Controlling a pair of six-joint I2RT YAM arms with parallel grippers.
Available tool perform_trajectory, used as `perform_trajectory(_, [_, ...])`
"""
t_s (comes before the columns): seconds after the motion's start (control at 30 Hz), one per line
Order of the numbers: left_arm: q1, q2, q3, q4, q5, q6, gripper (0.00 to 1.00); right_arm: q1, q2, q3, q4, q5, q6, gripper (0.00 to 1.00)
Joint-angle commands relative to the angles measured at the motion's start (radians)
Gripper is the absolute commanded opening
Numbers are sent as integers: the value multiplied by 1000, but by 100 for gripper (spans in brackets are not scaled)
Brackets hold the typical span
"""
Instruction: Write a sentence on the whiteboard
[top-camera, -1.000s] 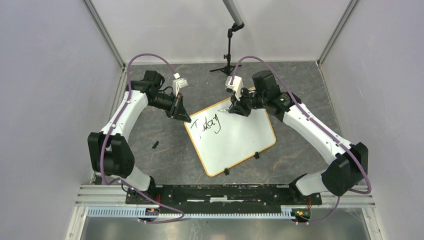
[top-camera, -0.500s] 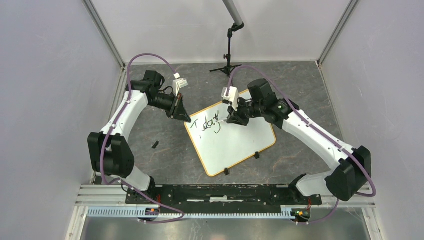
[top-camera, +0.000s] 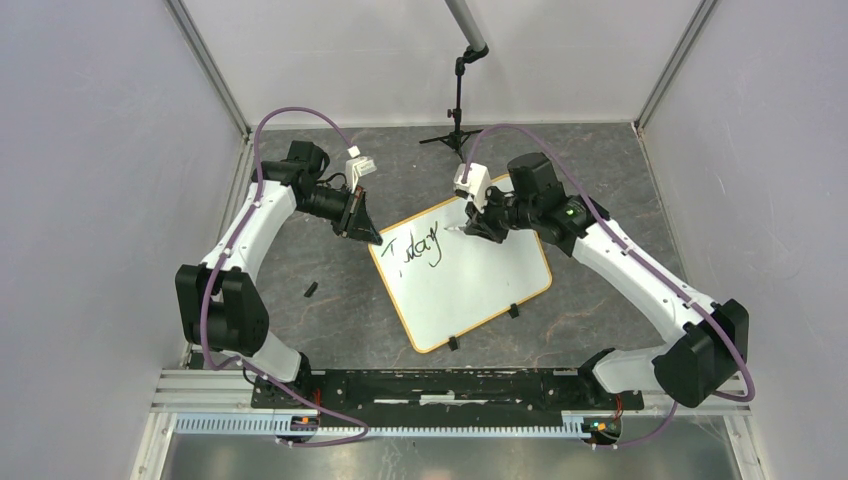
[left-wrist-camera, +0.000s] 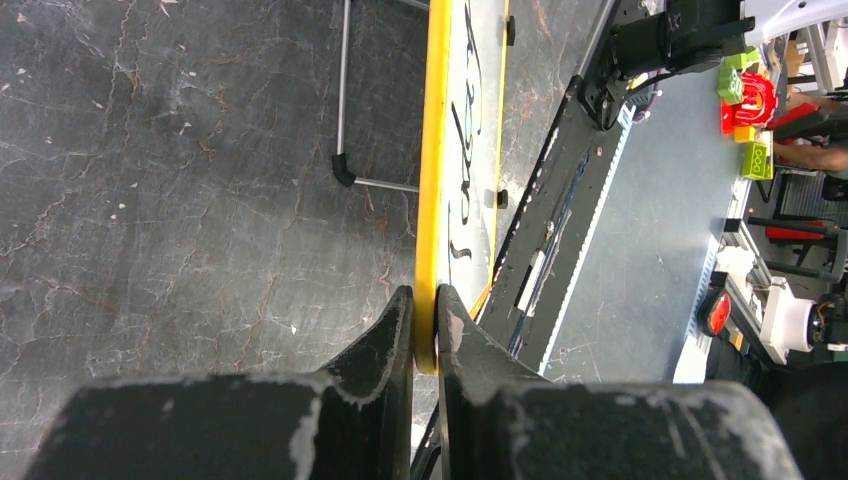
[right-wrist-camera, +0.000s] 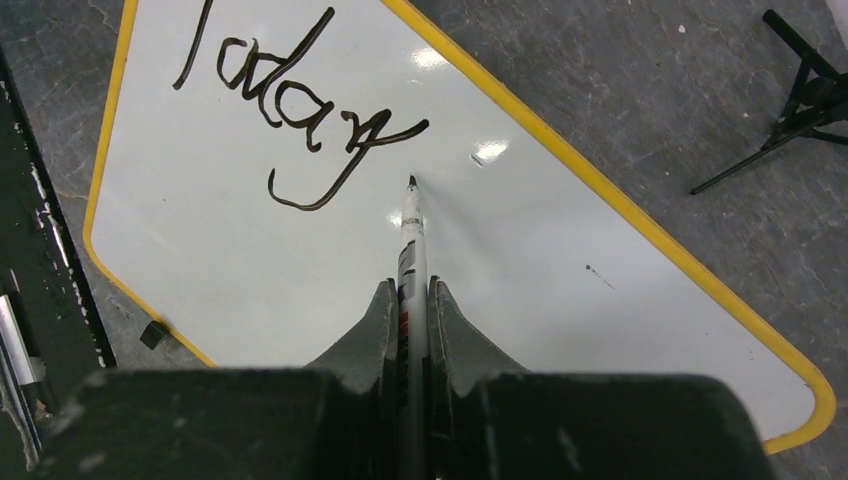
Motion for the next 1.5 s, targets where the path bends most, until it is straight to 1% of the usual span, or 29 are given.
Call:
perform_trajectory(0.0, [-25,3,-7,-5,-42,44,3,1,-9,2,44,30,2,0])
perform_trajectory(0.47, [-25,2,-10,-5,-43,45,3,1,41,22,58,-8,12,0])
perform_trajectory(0.8, [-25,10,-9,-4,-43,44,3,14,25,-19,35,-29,-23,0])
perform_trajectory(1.13, [-26,13,-8,-5,-46,42,2,14,8,-43,0,-2,-64,0])
perform_trajectory(1.47, [-27,11,-14,-5,-46,46,2,-23,-18,-60,-26,26,-78,0])
